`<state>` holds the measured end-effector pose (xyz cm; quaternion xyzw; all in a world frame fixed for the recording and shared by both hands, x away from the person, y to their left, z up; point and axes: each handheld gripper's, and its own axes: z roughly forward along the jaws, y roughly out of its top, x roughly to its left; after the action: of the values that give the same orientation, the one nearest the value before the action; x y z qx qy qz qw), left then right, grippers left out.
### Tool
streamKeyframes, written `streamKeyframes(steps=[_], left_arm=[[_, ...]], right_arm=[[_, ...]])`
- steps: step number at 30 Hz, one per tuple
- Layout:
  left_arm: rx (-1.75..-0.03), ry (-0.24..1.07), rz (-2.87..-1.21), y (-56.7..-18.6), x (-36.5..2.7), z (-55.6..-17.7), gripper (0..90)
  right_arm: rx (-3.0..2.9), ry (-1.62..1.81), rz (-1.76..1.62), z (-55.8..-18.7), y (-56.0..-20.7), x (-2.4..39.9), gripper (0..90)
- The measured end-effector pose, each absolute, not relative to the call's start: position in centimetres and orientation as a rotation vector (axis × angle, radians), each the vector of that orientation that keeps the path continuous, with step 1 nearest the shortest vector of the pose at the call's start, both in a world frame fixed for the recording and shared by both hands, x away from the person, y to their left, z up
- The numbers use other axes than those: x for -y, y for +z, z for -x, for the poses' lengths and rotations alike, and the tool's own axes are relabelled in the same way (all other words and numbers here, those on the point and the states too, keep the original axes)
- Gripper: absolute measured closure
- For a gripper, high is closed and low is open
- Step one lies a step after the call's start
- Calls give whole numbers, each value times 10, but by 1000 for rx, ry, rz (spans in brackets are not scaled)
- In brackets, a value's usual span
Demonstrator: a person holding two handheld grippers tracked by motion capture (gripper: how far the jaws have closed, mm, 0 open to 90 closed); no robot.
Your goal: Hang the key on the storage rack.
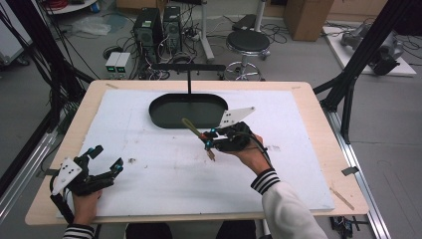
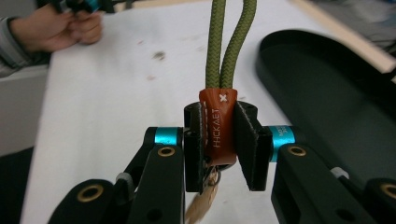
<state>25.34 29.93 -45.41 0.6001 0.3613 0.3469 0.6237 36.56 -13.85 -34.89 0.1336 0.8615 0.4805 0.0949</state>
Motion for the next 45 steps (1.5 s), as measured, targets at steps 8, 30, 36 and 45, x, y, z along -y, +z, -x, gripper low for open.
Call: streamKeyframes(steps=[8,30,36,45], left_arm=[[-830,793,-1378,-454,-299,-253,138],[-833,790,-1377,-454,-300,-254,138],[-832,793,-1377,-454,-299,-254,138],[-836,788,-1377,-454,-300,-254,138]], right_arm=[[-2404,1442,-542,-370,-345,149,739],[-2123,1395,-748,-400,-331,171,739],[-2088,1390,-776,-415,-323,175,739],[-2063,1348,-804,-429,-316,178,740]])
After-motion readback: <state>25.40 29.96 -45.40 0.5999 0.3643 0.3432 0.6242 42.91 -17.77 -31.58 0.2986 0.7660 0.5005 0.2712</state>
